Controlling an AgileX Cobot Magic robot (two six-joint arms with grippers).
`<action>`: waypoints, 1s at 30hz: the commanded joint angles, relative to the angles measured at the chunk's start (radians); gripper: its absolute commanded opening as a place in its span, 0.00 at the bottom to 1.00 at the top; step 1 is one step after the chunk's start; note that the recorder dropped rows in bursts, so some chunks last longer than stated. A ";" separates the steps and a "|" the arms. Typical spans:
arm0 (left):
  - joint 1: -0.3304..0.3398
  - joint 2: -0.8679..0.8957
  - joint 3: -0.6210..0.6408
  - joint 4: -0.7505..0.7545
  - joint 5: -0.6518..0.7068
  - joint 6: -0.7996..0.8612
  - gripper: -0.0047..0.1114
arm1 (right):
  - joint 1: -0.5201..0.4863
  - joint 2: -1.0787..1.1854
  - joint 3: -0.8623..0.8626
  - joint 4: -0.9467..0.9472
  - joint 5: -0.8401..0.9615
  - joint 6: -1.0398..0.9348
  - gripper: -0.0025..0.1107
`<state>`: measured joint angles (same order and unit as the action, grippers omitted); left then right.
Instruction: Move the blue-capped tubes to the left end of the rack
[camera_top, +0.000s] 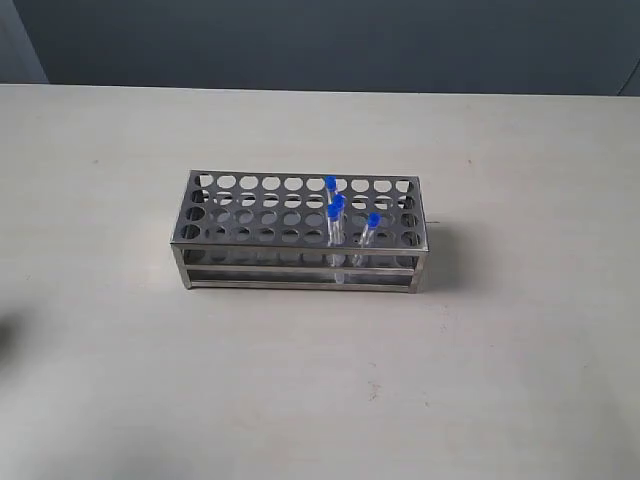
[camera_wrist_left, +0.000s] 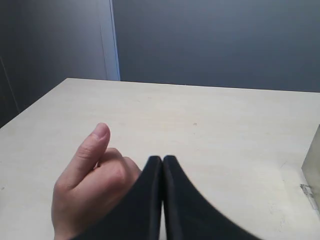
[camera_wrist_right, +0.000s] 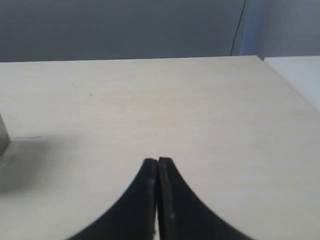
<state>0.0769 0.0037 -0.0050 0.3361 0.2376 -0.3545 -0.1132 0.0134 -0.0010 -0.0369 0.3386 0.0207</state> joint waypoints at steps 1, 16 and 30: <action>-0.009 -0.004 0.003 -0.002 0.002 -0.002 0.04 | -0.006 -0.004 0.001 -0.251 -0.055 -0.006 0.02; -0.009 -0.004 0.003 -0.002 0.002 -0.002 0.04 | -0.006 -0.004 -0.006 -0.417 -1.099 0.511 0.02; -0.009 -0.004 0.003 -0.002 0.002 -0.002 0.04 | -0.006 -0.004 -0.004 -0.378 -0.513 0.847 0.02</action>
<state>0.0769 0.0037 -0.0050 0.3361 0.2376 -0.3545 -0.1132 0.0113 -0.0027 -0.4231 -0.2014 0.8570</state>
